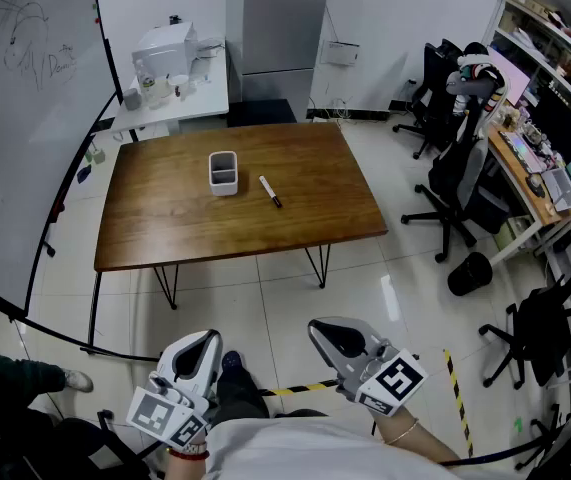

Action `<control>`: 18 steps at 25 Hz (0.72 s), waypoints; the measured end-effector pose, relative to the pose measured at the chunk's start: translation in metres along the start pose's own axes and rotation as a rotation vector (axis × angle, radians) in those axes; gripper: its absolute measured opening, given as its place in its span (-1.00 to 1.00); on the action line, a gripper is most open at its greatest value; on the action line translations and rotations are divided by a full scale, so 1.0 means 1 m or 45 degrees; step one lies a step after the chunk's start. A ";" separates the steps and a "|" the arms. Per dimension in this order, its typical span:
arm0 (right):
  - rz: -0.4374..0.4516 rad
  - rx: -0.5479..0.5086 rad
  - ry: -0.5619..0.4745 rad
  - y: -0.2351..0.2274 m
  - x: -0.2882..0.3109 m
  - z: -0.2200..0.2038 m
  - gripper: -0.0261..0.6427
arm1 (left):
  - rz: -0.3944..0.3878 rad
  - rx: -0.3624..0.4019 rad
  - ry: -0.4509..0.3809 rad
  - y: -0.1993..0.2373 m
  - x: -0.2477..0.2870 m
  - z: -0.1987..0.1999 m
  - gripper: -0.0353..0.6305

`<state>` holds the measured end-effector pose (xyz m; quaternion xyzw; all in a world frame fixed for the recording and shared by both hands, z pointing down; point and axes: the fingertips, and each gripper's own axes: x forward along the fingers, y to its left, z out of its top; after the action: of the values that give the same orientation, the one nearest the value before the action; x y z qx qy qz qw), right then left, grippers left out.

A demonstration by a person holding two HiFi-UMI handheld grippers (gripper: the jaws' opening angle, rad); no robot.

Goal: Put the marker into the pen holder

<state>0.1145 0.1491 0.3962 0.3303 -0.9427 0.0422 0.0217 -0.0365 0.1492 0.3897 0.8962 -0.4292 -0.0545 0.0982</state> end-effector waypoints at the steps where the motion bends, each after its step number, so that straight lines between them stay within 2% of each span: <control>1: -0.001 0.001 0.001 -0.002 0.011 0.002 -0.90 | -0.009 -0.002 0.004 0.010 0.004 0.003 -0.89; 6: -0.030 0.011 -0.007 -0.023 0.070 0.018 -0.90 | -0.070 -0.005 0.004 0.065 0.035 0.031 -0.89; 10: -0.013 0.010 -0.001 -0.025 0.119 0.029 -0.90 | -0.129 0.002 0.009 0.106 0.055 0.050 -0.89; 18: -0.057 0.009 -0.015 -0.049 0.203 0.016 -0.90 | -0.176 0.028 0.060 0.186 0.078 0.045 -0.89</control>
<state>-0.0137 -0.0172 0.3977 0.3518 -0.9349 0.0431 0.0158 -0.1365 -0.0313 0.3861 0.9258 -0.3643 -0.0352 0.0946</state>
